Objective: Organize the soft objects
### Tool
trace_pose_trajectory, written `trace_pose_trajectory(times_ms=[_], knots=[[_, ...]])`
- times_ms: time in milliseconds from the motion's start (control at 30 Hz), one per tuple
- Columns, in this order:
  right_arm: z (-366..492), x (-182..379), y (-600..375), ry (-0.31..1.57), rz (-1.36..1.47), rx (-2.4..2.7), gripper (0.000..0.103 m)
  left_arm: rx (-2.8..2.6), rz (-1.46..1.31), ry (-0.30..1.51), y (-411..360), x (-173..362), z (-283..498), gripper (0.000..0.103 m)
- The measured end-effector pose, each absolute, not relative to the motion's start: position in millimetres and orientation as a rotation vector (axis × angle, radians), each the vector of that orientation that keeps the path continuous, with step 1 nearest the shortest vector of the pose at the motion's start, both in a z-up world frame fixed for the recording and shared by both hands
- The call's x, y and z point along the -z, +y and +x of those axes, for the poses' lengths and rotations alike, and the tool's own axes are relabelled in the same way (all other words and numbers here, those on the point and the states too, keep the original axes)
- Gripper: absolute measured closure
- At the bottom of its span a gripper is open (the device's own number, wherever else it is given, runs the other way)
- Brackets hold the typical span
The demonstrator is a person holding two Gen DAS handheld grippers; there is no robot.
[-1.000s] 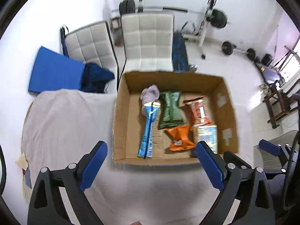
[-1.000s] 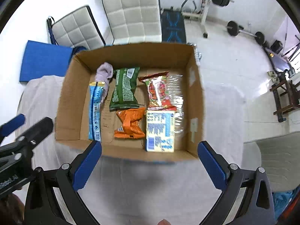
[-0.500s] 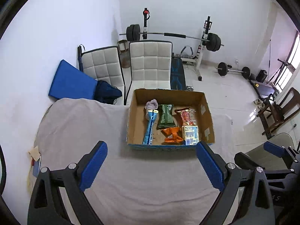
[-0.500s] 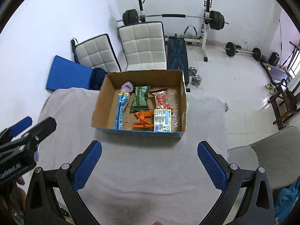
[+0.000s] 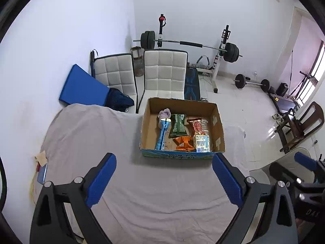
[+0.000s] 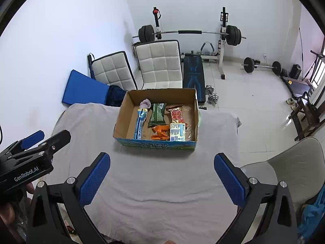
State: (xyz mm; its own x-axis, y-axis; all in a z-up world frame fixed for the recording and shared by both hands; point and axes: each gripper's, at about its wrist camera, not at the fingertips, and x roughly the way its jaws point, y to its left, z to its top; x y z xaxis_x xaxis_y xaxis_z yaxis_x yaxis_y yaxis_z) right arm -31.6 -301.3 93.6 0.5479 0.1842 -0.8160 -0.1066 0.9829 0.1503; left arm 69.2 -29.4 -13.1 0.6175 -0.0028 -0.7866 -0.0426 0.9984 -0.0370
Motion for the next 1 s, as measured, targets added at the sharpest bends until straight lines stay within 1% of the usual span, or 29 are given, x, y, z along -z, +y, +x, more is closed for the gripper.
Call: trace_pose_trajectory(times_ms=[167, 233, 1000], knots=[[-27, -100, -307, 0.940, 0.092, -0.129, 0.000, -0.053, -0.017, 0.878, -33, 10, 67, 0.006], [-26, -101, -309, 0.927, 0.091, -0.110, 0.000, -0.052, -0.007, 0.885, -34, 10, 69, 0.000], [-16, -98, -313, 0.909, 0.063, -0.089, 0.000, -0.053, -0.014, 0.863, -35, 9, 71, 0.000]])
